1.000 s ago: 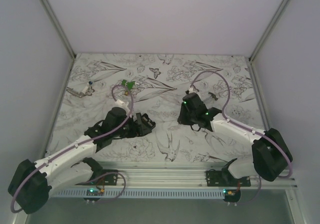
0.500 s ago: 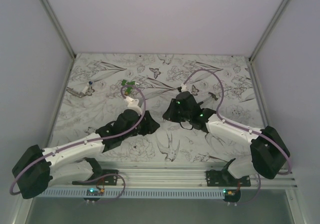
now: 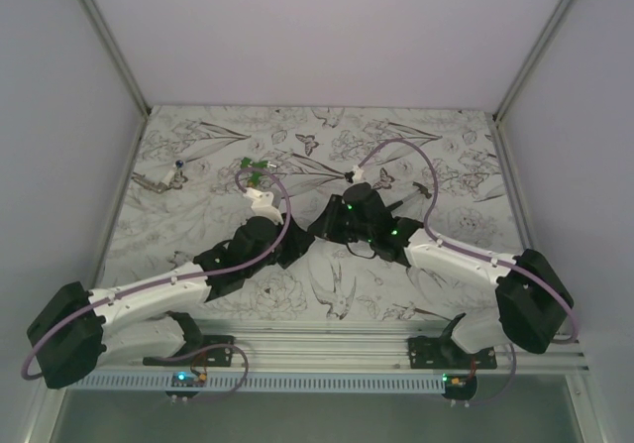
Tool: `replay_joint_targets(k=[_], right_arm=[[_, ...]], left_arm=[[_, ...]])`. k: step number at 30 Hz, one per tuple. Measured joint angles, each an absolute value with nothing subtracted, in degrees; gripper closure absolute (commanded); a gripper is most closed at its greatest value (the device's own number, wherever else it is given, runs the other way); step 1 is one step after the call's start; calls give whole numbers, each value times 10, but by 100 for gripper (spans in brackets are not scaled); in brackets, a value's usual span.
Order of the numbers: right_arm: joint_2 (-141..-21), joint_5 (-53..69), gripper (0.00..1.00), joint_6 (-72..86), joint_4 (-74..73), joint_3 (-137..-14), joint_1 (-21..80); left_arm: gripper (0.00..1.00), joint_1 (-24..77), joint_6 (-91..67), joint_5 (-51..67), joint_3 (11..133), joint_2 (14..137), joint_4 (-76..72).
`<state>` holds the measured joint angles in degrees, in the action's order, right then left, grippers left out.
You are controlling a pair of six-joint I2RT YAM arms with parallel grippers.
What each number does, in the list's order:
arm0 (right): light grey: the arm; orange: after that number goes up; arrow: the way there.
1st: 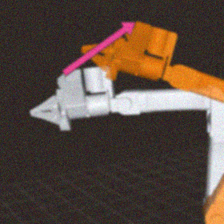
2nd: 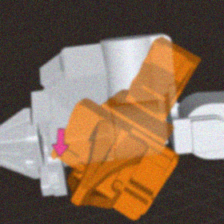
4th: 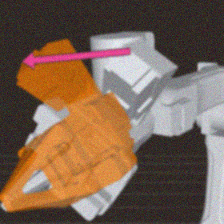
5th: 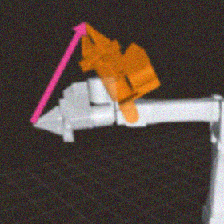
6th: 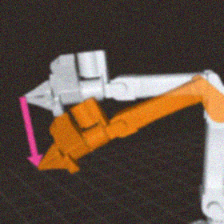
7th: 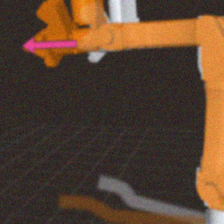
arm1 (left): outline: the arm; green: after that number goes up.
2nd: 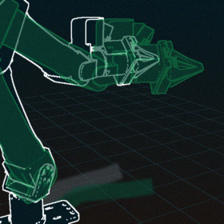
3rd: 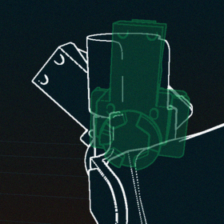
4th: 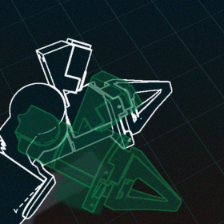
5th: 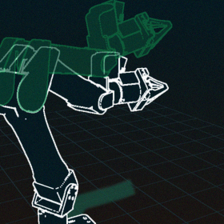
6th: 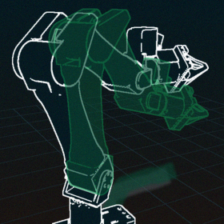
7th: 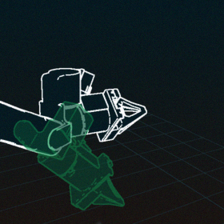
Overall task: Snap on the fuse box
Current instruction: Pick up the fuse from the center of the board.
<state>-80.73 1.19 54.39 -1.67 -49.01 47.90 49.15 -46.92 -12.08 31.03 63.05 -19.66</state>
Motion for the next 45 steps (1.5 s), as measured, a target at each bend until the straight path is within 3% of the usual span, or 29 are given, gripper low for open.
replay_joint_targets(k=[8, 15, 22, 31, 35, 45], right_arm=[[-812, 13, 72, 553, -2, -490, 483], [-816, 7, 72, 559, 3, -490, 486], [-817, 1, 71, 562, 12, -488, 489], [-804, -6, 50, 559, 37, -466, 497], [-775, -5, 41, 535, 41, -457, 497], [-631, 113, 42, 356, 119, -377, 446]], left_arm=[[82, 493, -469, -136, 312, 635, -196], [100, 495, -469, -150, 312, 637, -194], [100, 495, -469, -158, 312, 637, -193], [100, 493, -433, -150, 306, 623, -192], [100, 466, -394, -103, 300, 601, -196], [100, 364, -331, 102, 285, 529, -196]])
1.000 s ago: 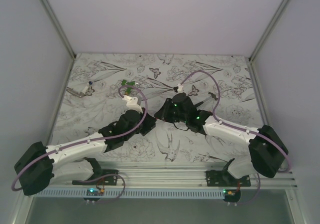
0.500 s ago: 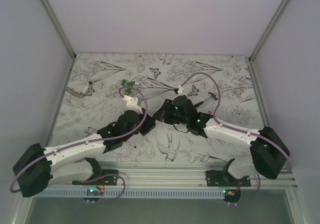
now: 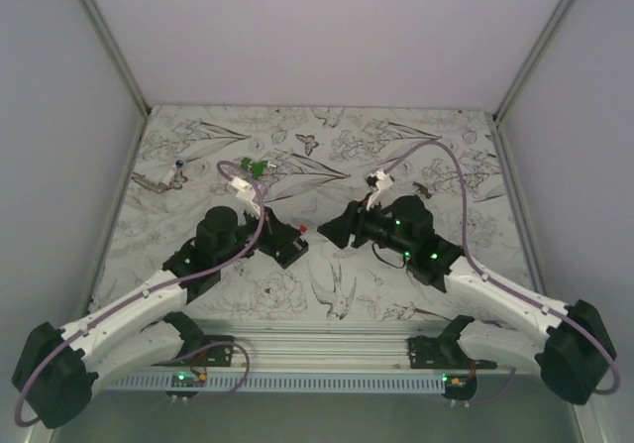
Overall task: Snap on the fuse box
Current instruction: Pick up the fuse from the center of the board.
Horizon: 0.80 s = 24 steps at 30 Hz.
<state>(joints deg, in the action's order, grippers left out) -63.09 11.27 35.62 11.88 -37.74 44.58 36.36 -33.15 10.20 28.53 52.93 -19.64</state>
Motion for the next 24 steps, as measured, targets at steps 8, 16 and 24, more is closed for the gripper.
replay_joint_targets(k=[8, 16, 24], right_arm=[[-551, 281, 44, 203, 145, -356, 431], [-555, 399, 51, 147, 152, -368, 430], [-569, 453, 61, 153, 191, -369, 430]], left_arm=[[100, 358, -311, 260, 297, 480, -194], [100, 361, -309, 335, 312, 446, -193], [100, 386, -298, 351, 320, 441, -192]])
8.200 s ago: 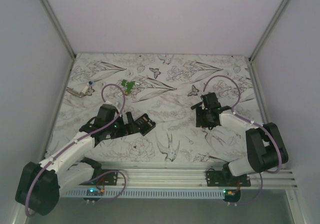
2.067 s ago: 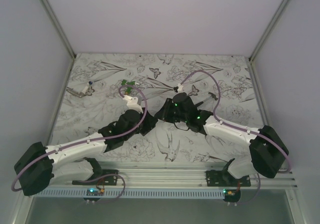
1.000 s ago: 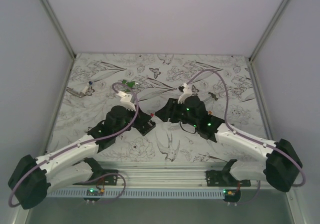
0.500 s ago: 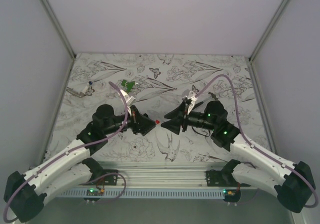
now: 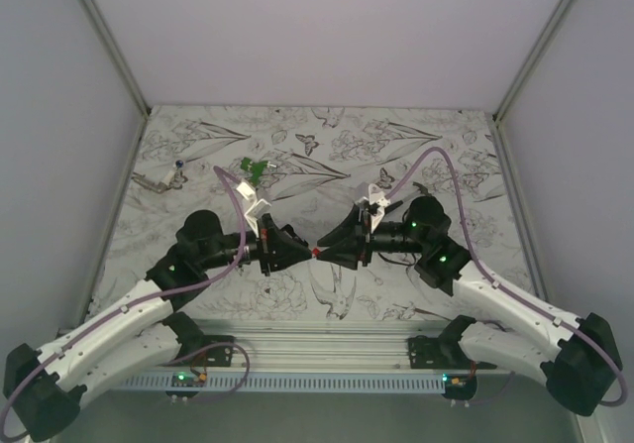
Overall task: Snap on the fuse box
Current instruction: Pick up the fuse from the center of the board.
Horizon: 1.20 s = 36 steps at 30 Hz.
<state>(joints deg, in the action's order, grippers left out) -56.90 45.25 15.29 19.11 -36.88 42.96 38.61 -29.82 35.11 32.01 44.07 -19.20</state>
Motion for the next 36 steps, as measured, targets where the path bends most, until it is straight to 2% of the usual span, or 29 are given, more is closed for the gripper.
replay_joint_targets(k=[9, 15, 18, 24, 26, 28, 31, 36], right_arm=[[-575, 481, 74, 168, 214, -369, 430], [-583, 487, 89, 174, 223, -369, 429], [-584, 490, 99, 177, 225, -369, 429], [-585, 491, 100, 181, 226, -369, 429], [-585, 487, 100, 180, 225, -369, 428], [-585, 478, 100, 178, 224, -369, 428], [-584, 458, 100, 171, 214, -369, 427], [-586, 386, 100, 147, 164, -369, 425]], left_arm=[[100, 401, -288, 352, 328, 441, -188], [100, 407, -286, 350, 328, 441, -184], [100, 409, -284, 348, 328, 440, -182], [100, 409, -284, 341, 328, 438, -180], [94, 410, -284, 333, 328, 437, -180], [77, 411, -284, 320, 328, 437, -180], [62, 410, -278, 291, 325, 434, -176], [55, 381, -276, 216, 318, 441, -131]])
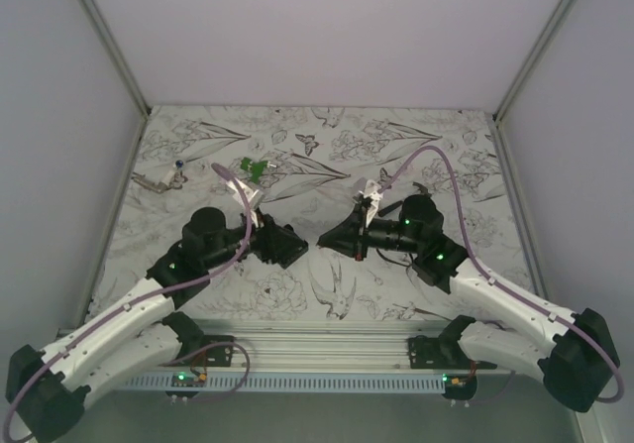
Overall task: Snap on the fuse box
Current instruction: Pick up the fuse from the center of the board, then adjust the fuse box base at the center of the board.
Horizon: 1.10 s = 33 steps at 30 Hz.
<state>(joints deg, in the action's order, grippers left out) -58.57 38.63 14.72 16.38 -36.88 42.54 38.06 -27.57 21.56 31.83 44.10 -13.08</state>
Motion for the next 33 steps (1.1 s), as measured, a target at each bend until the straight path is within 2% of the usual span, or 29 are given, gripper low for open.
replay_joint_targets(k=[8, 12, 21, 33], right_arm=[[-620, 277, 100, 125, 121, -369, 425], [-644, 251, 100, 124, 117, -369, 425], [-708, 235, 100, 126, 134, -369, 425], [-756, 234, 100, 128, 152, -369, 425]], left_arm=[[45, 262, -336, 120, 296, 520, -62], [35, 221, -377, 89, 288, 561, -30], [33, 200, -436, 68, 272, 638, -22], [33, 209, -499, 122, 298, 796, -136]])
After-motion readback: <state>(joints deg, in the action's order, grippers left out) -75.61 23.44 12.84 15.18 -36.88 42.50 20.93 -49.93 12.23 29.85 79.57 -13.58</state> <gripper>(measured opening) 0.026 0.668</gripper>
